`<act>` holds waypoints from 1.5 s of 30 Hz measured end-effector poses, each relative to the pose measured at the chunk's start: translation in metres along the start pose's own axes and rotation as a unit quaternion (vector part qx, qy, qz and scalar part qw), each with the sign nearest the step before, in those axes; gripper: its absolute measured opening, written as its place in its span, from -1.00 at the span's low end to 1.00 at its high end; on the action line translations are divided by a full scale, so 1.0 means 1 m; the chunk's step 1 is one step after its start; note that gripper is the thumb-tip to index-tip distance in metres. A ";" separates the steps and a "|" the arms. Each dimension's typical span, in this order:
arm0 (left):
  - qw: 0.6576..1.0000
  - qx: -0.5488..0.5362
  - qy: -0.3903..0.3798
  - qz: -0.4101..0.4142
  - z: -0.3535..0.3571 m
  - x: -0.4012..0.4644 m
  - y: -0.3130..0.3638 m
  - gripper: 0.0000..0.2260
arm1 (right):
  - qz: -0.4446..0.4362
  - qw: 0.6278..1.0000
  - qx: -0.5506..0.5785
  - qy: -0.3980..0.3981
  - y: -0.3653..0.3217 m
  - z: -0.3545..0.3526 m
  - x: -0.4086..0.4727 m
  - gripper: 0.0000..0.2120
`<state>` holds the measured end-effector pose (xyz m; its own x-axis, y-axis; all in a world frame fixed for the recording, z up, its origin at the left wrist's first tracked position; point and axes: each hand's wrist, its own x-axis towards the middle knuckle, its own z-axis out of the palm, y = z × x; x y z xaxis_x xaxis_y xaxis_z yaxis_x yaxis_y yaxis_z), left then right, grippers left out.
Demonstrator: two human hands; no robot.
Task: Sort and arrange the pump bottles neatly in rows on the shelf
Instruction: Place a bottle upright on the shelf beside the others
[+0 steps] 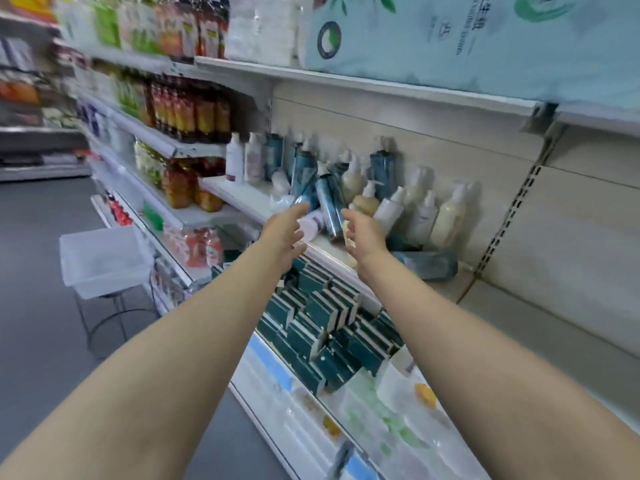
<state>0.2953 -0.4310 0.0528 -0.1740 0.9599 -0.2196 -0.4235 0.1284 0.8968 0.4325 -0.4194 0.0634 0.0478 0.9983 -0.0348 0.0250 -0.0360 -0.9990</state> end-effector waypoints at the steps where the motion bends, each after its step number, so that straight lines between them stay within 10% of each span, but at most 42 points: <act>1: 1.000 -0.001 0.011 0.004 -0.010 0.009 0.005 -0.51 | -0.002 1.000 0.004 -0.010 0.000 0.014 0.011 -0.89; 14: 0.990 -0.009 0.128 0.052 -0.103 0.191 0.109 -0.42 | -0.005 0.991 0.025 -0.128 -0.017 0.193 0.192 -0.87; 22: 0.988 0.012 0.148 0.029 -0.141 0.289 0.136 -0.77 | 0.025 0.990 0.011 -0.140 -0.013 0.258 0.283 -0.91; 26: 0.987 0.024 0.156 0.033 -0.160 0.327 0.142 -0.54 | 0.031 0.989 0.005 -0.143 -0.006 0.287 0.316 -0.84; 38: 0.992 0.092 0.091 0.004 -0.219 0.463 0.167 -0.41 | 0.060 0.995 0.001 -0.084 0.030 0.365 0.400 -0.47; 45: 0.988 0.149 -0.044 -0.024 -0.243 0.520 0.178 -0.40 | 0.044 0.998 0.007 -0.054 0.034 0.401 0.431 -0.61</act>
<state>-0.0870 0.0300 0.0048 -0.0771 0.9672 -0.2421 -0.1465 0.2292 0.9623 0.0533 0.0282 0.0042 -0.0596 0.9904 -0.1250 0.0110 -0.1246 -0.9922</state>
